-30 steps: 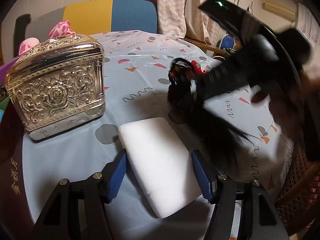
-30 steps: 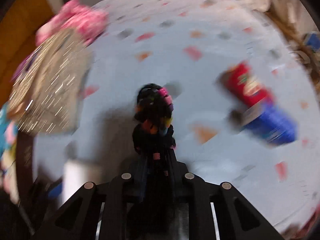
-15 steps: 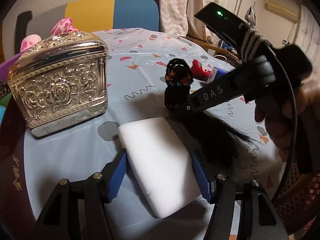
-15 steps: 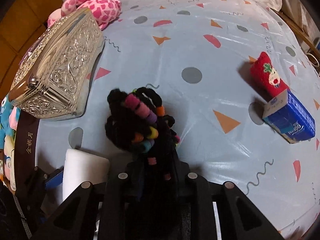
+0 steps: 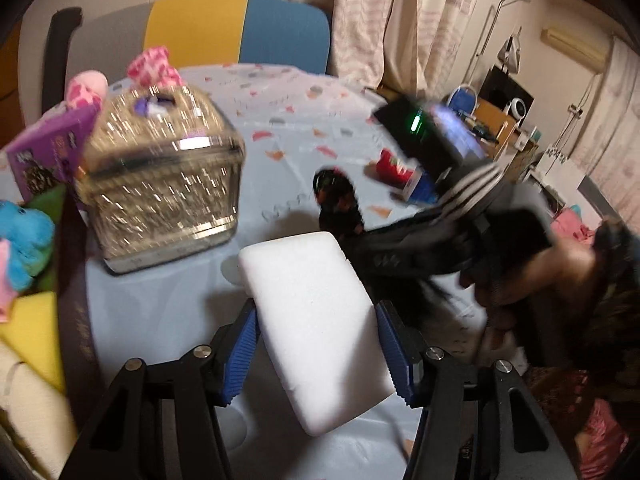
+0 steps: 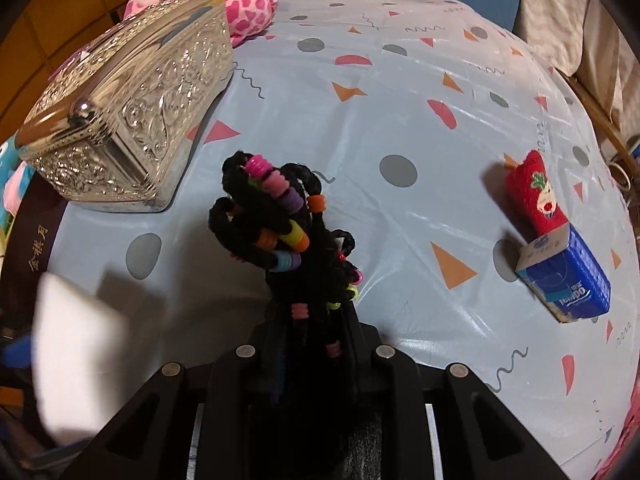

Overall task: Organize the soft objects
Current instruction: 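Carry the white foam block over the gold tray with the left gripper while the right holds the hair piece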

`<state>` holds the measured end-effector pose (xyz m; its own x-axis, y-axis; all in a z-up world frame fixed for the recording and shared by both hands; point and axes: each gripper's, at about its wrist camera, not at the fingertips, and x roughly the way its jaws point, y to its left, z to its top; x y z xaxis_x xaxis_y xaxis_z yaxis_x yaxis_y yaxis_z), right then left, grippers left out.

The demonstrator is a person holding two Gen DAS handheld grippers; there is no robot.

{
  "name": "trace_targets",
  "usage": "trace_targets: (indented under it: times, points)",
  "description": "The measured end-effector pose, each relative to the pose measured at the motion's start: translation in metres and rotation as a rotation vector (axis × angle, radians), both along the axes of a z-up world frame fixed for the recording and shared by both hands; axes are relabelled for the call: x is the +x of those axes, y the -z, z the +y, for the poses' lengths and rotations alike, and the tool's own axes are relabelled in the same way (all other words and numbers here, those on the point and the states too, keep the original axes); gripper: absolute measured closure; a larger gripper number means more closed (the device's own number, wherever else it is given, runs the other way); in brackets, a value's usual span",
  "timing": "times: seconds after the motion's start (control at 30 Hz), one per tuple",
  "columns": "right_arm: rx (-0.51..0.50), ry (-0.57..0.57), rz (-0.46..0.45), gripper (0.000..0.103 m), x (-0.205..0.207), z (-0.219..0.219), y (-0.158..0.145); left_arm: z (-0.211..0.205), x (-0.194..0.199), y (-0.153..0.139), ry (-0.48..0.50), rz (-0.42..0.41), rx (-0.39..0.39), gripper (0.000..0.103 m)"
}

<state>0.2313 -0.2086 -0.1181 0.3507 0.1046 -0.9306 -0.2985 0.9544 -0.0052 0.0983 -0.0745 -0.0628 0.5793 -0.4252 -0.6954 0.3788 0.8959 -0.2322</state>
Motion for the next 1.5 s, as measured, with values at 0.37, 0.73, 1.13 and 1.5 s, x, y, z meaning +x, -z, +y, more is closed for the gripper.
trace_targets:
  times: [0.37, 0.73, 1.13, 1.5]
  points:
    - [-0.068, -0.048, -0.05, 0.081, -0.022, 0.015, 0.001, 0.046, -0.031, -0.048, -0.081, -0.08, -0.003, 0.043]
    - [-0.095, -0.06, -0.063, 0.081, -0.034, 0.016, -0.005, 0.181, -0.054, -0.063, -0.427, -0.087, -0.06, 0.043]
    - [-0.112, -0.074, -0.07, 0.081, -0.035, 0.017, -0.007, 0.275, -0.069, -0.011, -0.699, 0.077, 0.013, 0.035]
    - [-0.115, -0.075, -0.072, 0.081, -0.033, 0.017, -0.007, 0.282, -0.079, -0.016, -0.753, 0.042, 0.067, 0.022]
